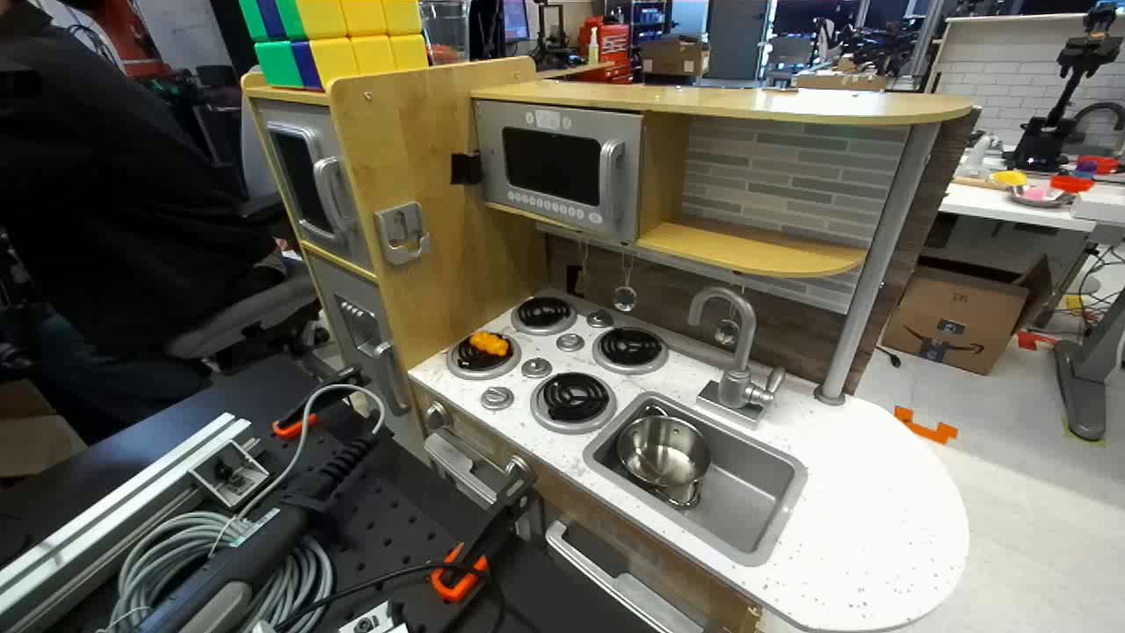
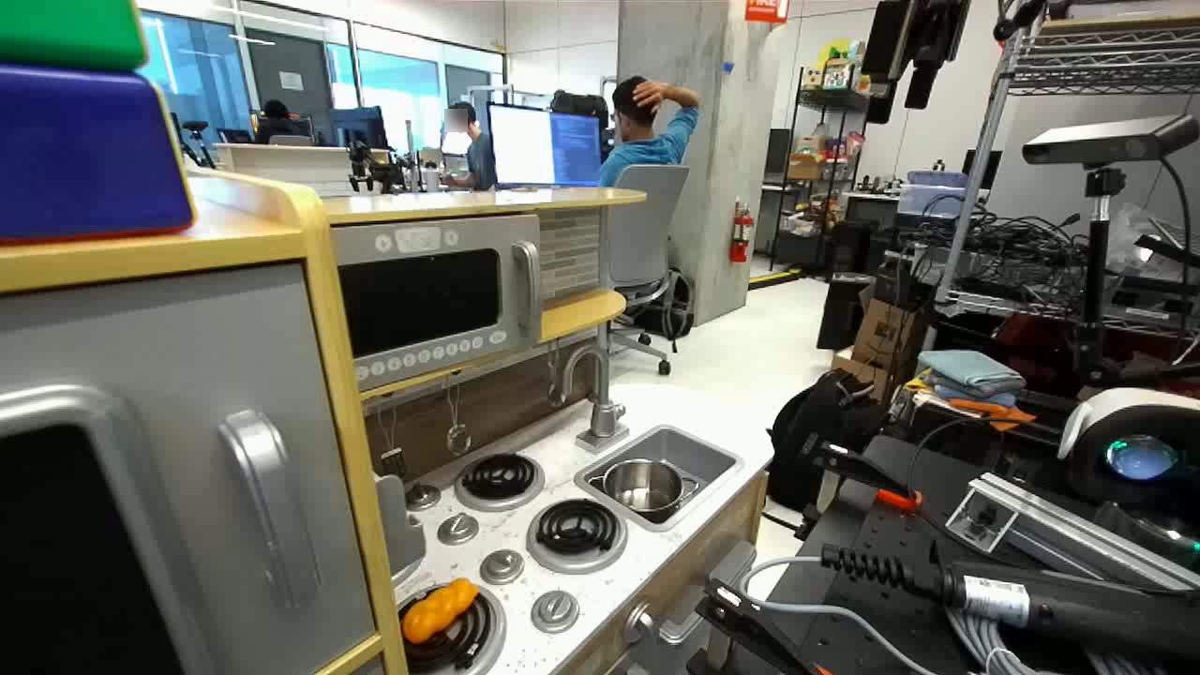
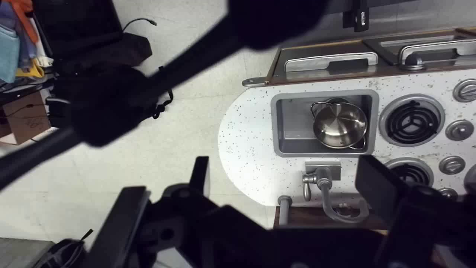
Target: Put the carrot plush toy inside the pot in the sink
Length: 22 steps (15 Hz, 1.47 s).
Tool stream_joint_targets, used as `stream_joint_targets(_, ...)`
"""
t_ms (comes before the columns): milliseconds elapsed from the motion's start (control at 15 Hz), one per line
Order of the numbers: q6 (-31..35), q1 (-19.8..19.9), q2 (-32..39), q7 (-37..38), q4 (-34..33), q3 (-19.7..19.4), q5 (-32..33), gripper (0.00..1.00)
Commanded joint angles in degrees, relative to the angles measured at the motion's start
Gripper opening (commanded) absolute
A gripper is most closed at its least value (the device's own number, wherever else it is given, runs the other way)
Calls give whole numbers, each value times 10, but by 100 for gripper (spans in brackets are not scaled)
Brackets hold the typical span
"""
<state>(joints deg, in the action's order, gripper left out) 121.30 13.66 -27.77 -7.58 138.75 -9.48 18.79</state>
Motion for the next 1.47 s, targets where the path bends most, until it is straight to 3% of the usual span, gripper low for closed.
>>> stream_joint_targets(0, -2, -4, 0, 1, -2, -3, 2, 100)
stream_joint_targets(67, 6, -26, -5, -82, 3, -22, -7, 100)
stream_joint_targets(600, 158, -97, 5, -255, 49, -56, -47, 100)
stream_joint_targets(1000, 242, -184, 16, -437, 83, -106, -169, 100)
stream_joint_targets(1267, 223, -257, 35, -585, 80, -147, -299, 100)
stream_joint_targets(1400, 155, -278, 68, -622, 45, -150, -367, 100)
